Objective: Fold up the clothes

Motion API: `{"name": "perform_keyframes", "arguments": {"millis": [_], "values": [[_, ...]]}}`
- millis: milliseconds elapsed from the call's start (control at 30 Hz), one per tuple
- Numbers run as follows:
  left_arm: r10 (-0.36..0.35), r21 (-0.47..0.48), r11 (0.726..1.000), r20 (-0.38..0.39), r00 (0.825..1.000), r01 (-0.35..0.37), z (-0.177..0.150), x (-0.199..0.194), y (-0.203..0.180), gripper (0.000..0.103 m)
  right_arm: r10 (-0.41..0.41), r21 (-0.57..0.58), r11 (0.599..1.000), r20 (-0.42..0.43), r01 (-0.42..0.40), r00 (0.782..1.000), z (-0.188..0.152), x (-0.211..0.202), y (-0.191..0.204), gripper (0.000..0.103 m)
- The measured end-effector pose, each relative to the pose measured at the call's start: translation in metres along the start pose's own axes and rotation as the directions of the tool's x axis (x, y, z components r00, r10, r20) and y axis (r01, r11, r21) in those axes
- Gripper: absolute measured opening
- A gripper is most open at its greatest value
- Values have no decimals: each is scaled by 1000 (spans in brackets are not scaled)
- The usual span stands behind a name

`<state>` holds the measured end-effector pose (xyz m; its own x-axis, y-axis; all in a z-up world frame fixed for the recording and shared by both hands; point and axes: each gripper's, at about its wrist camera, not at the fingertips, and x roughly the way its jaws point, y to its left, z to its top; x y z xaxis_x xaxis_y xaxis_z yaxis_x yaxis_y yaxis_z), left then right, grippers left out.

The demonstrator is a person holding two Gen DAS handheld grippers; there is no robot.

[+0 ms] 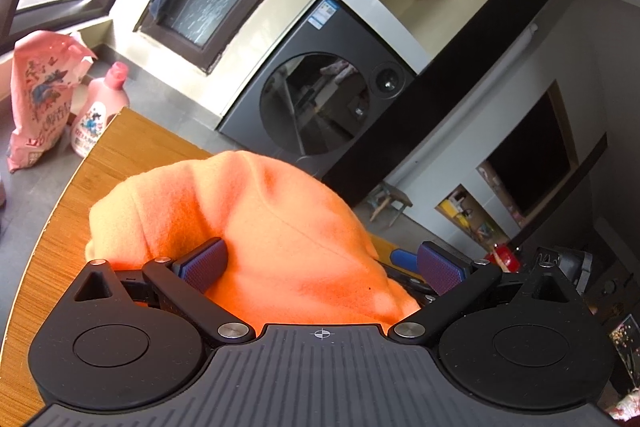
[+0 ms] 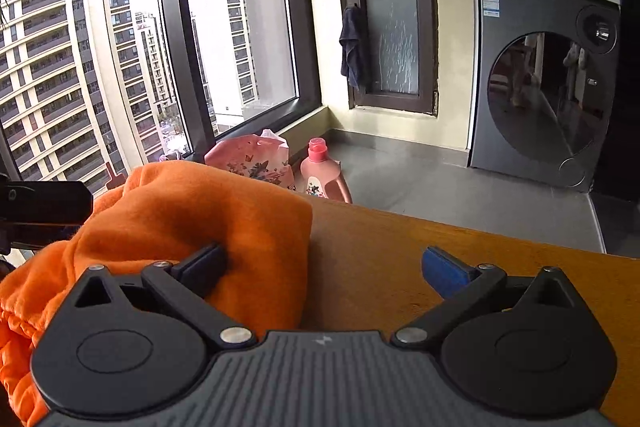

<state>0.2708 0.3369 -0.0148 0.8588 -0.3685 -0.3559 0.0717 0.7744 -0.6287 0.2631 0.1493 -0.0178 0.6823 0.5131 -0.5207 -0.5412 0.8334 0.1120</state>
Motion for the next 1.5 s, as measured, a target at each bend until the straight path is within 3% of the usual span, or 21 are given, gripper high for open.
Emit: {"name": "perform_keyframes", "arguments": {"millis": [100,200,300,400,467,600,633,800,1067,1167,1267,1500], "values": [[74,16,997,60,995,-75,-6,-16,-14,103,0,60,998,73,-4,997,-8,-17,-6,103],[185,41,980,142,972,-192,-23,-51,-41,103,9,125,992,131,-26,991,-24,-47,-17,103],[314,20,946,204,927,-324,-54,-89,-69,103,25,155,987,141,-47,990,-44,-79,-23,103],[436,-54,898,231,870,-436,-91,-116,-87,103,49,109,992,162,-67,986,-64,-115,-15,103],[476,-48,878,199,856,-477,-115,-124,-96,103,44,78,995,164,-57,986,-76,-135,-7,103],[485,-1,873,89,870,-487,-144,-120,-110,103,2,54,998,122,-9,993,-92,-163,2,103],[497,25,866,79,864,-500,-148,-117,-116,103,-17,50,999,111,11,994,-96,-170,4,103],[564,114,817,49,825,-565,-160,-105,-134,103,-110,-30,993,107,114,988,-112,-195,19,103],[657,175,735,53,752,-655,-163,-88,-141,103,-250,-214,946,-2,243,968,-108,-167,43,103],[684,207,706,47,728,-677,-163,-81,-144,103,-246,-231,945,-42,230,968,-110,-162,42,103],[710,238,677,42,703,-697,-163,-75,-147,103,-193,-208,964,-106,168,975,-106,-153,36,103],[718,205,672,55,694,-712,-161,-74,-145,103,-81,-61,996,-174,71,981,-102,-149,12,103]]}}
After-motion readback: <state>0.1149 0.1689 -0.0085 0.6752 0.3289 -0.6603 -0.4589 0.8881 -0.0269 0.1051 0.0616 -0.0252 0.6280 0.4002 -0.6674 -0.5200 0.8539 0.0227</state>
